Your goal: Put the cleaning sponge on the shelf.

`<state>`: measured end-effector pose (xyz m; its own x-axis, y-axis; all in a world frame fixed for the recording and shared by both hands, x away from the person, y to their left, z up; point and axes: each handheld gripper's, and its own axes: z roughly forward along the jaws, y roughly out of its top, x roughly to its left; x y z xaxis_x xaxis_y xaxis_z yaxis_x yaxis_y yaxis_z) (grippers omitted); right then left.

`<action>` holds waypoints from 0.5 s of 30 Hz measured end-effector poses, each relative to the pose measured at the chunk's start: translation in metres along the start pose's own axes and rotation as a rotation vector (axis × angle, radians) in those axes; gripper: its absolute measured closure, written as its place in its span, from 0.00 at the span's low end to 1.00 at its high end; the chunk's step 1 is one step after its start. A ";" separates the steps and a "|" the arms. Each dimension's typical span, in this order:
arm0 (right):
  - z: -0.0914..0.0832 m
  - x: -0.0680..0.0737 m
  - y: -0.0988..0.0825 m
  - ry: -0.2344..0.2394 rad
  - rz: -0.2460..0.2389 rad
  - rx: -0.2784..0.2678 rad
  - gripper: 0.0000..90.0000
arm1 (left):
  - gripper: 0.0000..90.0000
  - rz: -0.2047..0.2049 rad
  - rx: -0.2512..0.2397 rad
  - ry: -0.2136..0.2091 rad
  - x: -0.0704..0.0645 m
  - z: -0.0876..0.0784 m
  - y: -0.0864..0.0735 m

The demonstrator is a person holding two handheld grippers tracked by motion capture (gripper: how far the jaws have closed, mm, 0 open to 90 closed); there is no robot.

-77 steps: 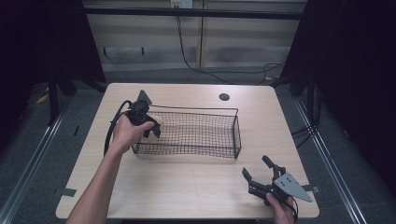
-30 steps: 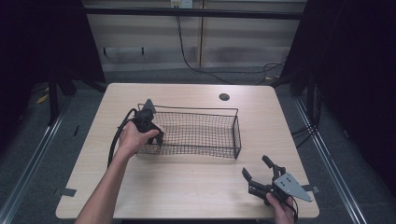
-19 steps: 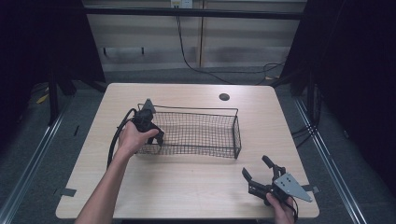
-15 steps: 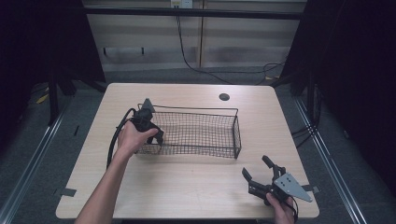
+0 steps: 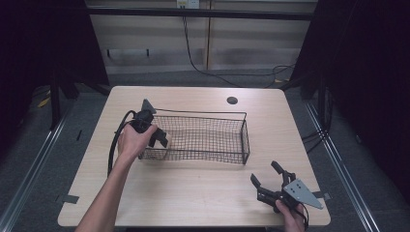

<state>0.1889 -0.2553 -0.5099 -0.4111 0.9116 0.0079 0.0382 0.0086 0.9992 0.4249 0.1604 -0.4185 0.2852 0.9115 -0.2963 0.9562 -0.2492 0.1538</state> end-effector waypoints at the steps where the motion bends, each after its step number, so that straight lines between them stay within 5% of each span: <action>1: 0.000 0.000 0.000 0.000 0.000 0.000 0.15 | 0.20 -0.003 -0.001 -0.006 0.001 -0.001 0.000; 9: 0.000 -0.001 0.000 0.004 -0.004 -0.001 0.15 | 0.20 0.041 -0.061 -0.055 0.006 -0.011 -0.007; 15: 0.000 -0.001 0.000 0.000 -0.004 -0.001 0.15 | 0.20 0.117 -0.097 -0.111 0.007 -0.020 -0.012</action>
<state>0.1895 -0.2558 -0.5099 -0.4112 0.9115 0.0043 0.0354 0.0112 0.9993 0.4139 0.1762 -0.4036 0.4045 0.8354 -0.3721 0.9068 -0.3135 0.2820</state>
